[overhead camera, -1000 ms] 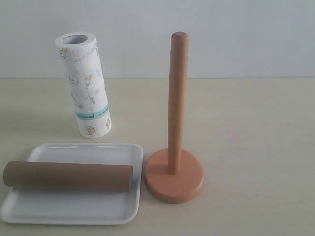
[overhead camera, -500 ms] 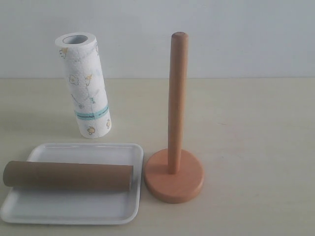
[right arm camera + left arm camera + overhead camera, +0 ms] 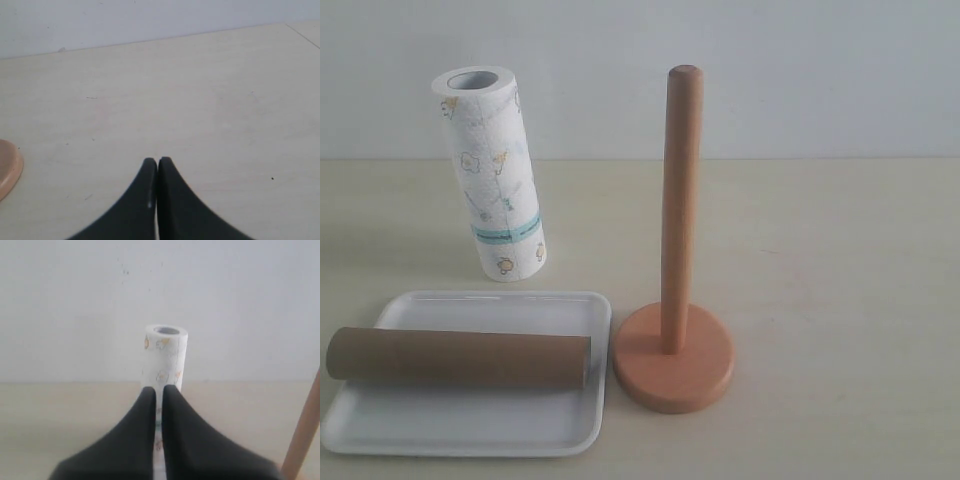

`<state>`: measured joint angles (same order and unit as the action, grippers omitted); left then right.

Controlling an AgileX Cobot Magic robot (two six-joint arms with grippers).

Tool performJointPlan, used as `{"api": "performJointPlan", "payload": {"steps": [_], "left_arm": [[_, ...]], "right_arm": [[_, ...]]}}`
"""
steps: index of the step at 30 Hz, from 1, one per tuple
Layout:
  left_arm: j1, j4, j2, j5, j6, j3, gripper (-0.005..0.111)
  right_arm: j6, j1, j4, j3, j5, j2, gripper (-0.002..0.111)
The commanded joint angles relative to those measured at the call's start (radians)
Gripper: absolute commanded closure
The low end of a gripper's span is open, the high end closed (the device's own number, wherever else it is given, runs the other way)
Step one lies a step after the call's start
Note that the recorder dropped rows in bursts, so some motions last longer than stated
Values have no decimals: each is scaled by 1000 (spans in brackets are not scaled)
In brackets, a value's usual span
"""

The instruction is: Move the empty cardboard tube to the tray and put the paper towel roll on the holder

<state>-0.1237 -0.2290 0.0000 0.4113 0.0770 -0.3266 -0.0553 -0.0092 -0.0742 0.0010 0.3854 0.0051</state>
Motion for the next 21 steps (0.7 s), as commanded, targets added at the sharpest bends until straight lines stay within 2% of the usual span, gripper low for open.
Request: {"api": "performJointPlan", "payload": {"steps": [1, 8, 12, 16, 19, 21], "left_arm": [[2, -23, 0, -157, -9, -6, 103], [2, -78, 0, -533, -9, -21, 103], [2, -67, 113, -433, -9, -127, 103], [2, -74, 342, -306, -9, -231, 103], [2, -72, 510, -277, 13, -275, 103], [2, -71, 600, -307, 74, -283, 103]], "right_arm": [[5, -5, 4, -1, -1, -5, 108], [5, -5, 4, -1, -1, -5, 108], [5, -5, 4, -1, -1, -5, 108], [5, -5, 4, -1, -1, -5, 108], [5, -5, 4, -1, -1, -5, 108], [5, -5, 4, -1, -1, -5, 108]]}}
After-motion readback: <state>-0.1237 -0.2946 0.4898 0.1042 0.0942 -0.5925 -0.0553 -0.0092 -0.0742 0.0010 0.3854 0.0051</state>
